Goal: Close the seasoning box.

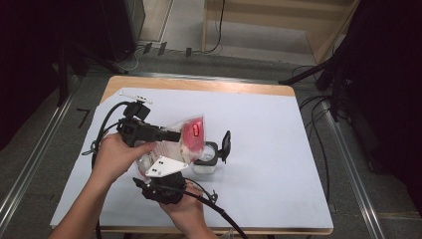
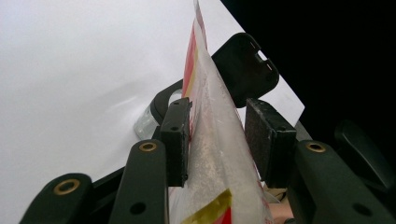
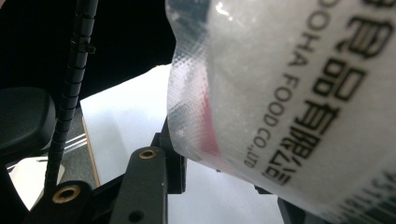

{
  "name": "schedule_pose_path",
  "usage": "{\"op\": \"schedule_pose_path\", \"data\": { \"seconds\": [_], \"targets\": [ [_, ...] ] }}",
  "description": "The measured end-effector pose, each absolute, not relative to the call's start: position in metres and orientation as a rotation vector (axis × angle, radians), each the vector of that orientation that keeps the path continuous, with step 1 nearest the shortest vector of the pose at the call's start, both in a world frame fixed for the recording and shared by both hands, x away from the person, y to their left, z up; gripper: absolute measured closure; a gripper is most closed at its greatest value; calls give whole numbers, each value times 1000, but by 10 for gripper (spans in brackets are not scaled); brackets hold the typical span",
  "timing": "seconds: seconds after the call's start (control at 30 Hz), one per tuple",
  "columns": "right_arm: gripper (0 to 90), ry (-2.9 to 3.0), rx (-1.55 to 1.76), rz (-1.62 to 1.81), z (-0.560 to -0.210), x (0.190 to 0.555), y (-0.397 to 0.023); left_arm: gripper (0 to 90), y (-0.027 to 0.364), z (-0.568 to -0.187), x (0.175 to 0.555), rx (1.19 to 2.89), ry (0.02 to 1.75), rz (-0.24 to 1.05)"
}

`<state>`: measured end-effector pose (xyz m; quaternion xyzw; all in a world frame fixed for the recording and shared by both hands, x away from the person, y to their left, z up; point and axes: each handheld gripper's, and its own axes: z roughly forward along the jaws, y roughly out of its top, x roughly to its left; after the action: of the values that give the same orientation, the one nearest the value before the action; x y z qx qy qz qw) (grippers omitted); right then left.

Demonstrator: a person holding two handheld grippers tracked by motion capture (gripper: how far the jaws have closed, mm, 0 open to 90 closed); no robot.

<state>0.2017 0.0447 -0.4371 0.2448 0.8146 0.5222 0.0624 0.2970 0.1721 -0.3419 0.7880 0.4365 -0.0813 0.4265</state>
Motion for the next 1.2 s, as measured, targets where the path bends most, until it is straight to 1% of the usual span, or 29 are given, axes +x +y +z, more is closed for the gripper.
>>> {"op": "schedule_pose_path", "data": {
  "seconds": [1.2],
  "targets": [
    [641, 2451, 743, 1580, -440, 199, 45, 614, 170, -343, 296, 1986, 1075, -208]
  ]
}}
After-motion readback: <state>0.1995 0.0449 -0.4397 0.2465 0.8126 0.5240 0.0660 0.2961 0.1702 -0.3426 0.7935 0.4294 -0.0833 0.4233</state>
